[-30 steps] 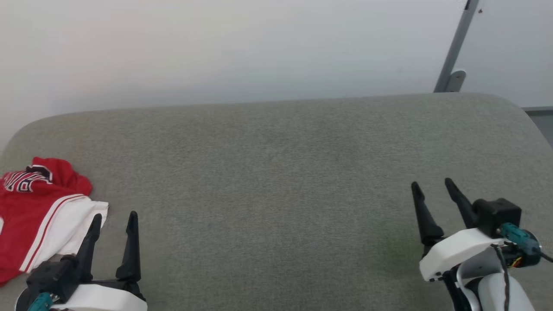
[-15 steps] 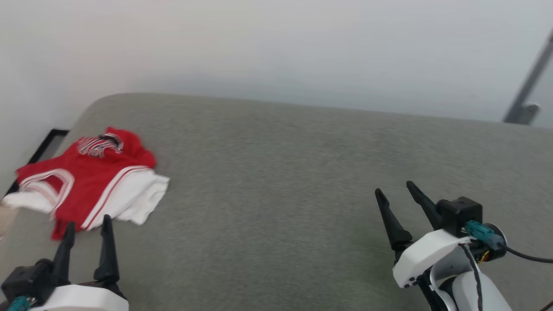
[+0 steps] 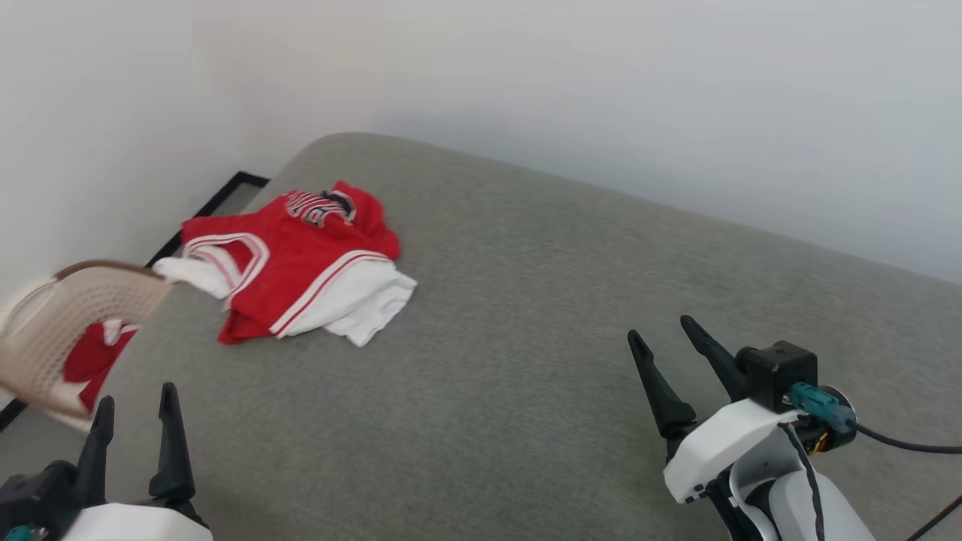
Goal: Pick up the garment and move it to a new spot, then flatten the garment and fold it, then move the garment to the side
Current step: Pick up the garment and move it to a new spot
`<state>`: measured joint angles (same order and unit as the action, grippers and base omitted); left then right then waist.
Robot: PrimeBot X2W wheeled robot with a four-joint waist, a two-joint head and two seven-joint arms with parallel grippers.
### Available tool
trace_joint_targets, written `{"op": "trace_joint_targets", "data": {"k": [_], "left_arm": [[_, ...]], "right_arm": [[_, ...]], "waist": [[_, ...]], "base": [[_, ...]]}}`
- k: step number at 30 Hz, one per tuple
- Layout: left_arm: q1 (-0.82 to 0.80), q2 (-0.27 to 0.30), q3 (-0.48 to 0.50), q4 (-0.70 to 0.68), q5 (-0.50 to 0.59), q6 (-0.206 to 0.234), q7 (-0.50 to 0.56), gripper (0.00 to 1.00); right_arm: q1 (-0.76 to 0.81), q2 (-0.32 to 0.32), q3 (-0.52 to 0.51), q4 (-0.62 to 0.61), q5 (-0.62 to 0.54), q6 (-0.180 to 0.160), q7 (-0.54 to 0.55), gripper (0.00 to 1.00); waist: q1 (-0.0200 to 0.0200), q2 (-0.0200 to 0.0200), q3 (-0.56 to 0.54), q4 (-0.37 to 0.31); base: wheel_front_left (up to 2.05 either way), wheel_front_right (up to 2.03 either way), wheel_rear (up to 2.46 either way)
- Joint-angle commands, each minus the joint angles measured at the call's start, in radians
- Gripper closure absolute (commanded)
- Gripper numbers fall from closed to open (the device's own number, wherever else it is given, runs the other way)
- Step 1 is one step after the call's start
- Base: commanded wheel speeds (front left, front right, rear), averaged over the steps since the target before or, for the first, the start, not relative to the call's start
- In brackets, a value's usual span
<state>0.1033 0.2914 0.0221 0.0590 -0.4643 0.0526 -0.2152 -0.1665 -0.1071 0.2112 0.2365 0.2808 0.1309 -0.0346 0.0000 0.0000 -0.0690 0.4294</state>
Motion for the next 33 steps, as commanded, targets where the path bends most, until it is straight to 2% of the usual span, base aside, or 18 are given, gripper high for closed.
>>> {"op": "trace_joint_targets", "data": {"k": [1,8,14,24,33], "left_arm": [[0.002,0.000,0.001,-0.006,-0.005,0.003,0.003,0.00],[-0.038,-0.020,0.001,-0.007,-0.035,0.001,-0.002,0.00],[-0.109,-0.020,-0.007,0.019,-0.046,-0.012,-0.004,0.00],[-0.343,0.006,-0.018,0.169,-0.067,-0.070,-0.013,0.00],[-0.610,0.039,-0.010,0.405,-0.098,-0.125,-0.021,0.00]], "right_arm": [[-0.008,0.001,-0.002,-0.004,0.007,0.000,0.003,0.00],[-0.020,-0.004,-0.028,-0.017,0.007,0.000,0.008,0.00],[-0.023,-0.010,-0.056,-0.033,-0.005,0.000,0.019,0.00],[-0.061,-0.039,-0.093,-0.096,-0.035,0.000,0.061,0.00],[-0.125,-0.080,-0.139,-0.192,-0.063,0.000,0.115,0.00]], "waist": [[0.0000,0.0000,0.004,0.042],[0.0000,0.0000,0.042,0.068],[0.0000,0.0000,0.074,0.060],[0.0000,0.0000,0.190,-0.027],[0.0000,0.0000,0.352,-0.116]], "base": [[0.00,0.00,0.00],[0.00,0.00,0.00],[0.00,0.00,0.00],[0.00,0.00,0.00],[0.00,0.00,0.00]]}}
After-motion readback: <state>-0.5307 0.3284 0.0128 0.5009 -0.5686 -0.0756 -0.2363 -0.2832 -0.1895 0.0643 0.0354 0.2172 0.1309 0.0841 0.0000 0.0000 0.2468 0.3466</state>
